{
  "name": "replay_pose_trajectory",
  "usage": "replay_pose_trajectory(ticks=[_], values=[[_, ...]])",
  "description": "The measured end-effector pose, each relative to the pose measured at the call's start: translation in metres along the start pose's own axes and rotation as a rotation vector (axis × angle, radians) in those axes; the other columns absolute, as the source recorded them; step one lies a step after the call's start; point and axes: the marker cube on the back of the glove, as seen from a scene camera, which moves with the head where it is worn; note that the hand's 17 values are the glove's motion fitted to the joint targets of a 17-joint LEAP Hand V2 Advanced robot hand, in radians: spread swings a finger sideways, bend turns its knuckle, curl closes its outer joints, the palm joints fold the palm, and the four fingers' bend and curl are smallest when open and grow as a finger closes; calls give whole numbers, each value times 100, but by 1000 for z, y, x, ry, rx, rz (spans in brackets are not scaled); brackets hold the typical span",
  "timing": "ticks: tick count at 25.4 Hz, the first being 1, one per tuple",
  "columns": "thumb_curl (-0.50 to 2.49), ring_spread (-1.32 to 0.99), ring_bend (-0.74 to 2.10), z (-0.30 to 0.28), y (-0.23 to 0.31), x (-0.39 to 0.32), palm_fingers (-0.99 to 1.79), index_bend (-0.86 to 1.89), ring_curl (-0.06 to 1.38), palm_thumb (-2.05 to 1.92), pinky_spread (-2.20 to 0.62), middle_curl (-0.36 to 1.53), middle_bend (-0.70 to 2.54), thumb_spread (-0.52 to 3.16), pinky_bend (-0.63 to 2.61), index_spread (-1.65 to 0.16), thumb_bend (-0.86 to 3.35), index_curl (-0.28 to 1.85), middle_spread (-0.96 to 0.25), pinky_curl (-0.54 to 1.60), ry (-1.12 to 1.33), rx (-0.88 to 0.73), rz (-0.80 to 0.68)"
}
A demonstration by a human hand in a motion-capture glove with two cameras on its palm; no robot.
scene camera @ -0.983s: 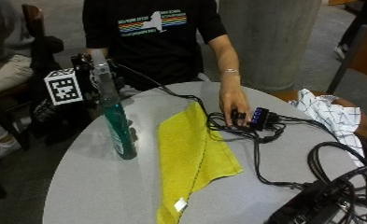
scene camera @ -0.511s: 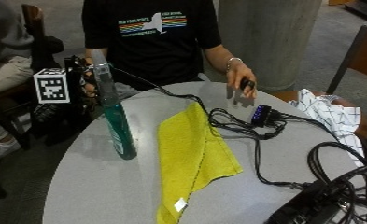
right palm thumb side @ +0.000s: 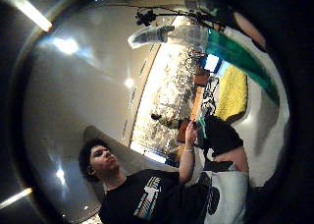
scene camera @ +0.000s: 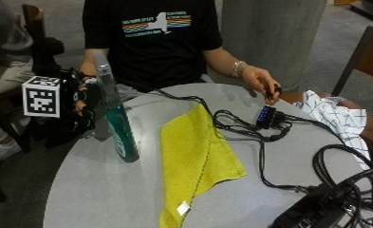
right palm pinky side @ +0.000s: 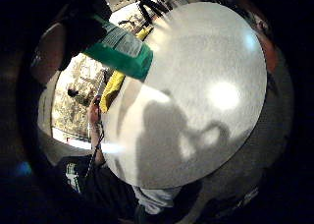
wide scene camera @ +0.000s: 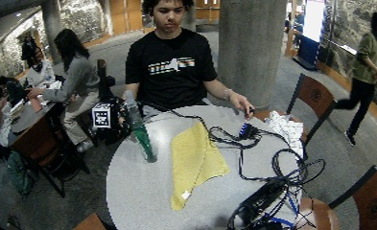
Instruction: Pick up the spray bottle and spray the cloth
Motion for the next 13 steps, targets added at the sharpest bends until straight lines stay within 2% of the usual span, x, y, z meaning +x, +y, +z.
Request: replay_pose_trajectory(ticks=[7,13], values=[[45,-5,27,-1,-38,12,40,10,35,83,18,41,24,109,58,-39,-2,23,-1,34,20,-16,8],[43,-5,28,4,-45,13,32,11,35,82,20,40,22,106,57,-41,-3,21,-1,33,17,-49,-3]])
